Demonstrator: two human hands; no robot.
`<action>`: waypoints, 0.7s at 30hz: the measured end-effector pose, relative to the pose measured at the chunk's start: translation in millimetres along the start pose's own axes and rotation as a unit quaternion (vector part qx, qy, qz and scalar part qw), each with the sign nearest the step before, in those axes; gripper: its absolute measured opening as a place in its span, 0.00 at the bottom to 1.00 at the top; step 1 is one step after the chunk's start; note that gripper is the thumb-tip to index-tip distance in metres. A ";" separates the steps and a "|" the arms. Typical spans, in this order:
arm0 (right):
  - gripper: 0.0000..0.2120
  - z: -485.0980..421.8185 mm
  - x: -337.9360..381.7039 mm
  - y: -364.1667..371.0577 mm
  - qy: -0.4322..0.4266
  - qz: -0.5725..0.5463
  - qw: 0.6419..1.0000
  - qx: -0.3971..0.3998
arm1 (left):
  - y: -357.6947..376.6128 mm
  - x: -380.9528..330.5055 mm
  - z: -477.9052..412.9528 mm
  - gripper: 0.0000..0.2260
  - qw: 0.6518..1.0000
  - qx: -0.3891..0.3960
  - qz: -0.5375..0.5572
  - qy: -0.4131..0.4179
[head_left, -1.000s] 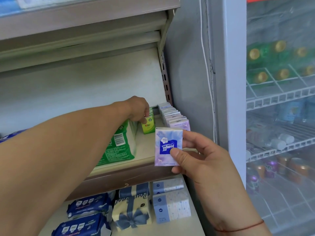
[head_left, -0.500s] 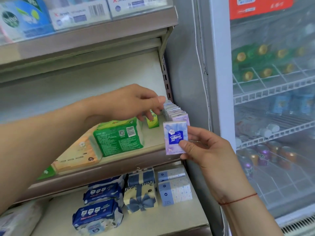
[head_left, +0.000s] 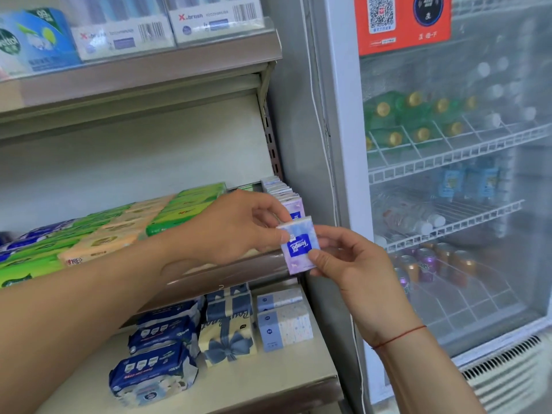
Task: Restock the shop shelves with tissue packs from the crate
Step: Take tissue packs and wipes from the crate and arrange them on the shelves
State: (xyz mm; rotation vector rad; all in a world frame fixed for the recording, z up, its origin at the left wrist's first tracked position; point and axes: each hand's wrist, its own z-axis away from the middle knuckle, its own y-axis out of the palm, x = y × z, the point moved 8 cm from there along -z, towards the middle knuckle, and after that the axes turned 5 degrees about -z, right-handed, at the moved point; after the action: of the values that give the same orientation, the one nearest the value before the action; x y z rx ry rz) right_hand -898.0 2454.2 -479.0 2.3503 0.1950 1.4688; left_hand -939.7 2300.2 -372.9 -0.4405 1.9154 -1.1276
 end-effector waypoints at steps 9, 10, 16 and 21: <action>0.11 -10.8 1.5 -20.0 -0.012 -0.004 0.998 -0.066 | -19.0 20.5 -60.8 0.06 0.991 -0.113 -0.025 -0.066; 0.10 -11.5 2.1 -18.2 -0.012 -0.017 0.998 -0.058 | -16.1 22.4 -63.5 0.07 0.990 -0.117 -0.035 -0.065; 0.09 -17.2 2.6 -11.5 -0.004 -0.046 0.998 -0.035 | -3.9 41.9 -72.2 0.08 0.985 -0.134 -0.092 -0.062; 0.09 -20.3 -0.4 -13.6 -0.006 -0.042 0.998 -0.040 | 0.8 47.1 -72.2 0.08 0.979 -0.143 -0.136 -0.048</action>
State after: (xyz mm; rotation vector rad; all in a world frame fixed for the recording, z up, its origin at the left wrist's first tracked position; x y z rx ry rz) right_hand -915.2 2471.3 -476.4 2.2577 0.2251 1.3969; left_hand -1025.2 2309.0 -379.7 -0.9228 1.9792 -0.9786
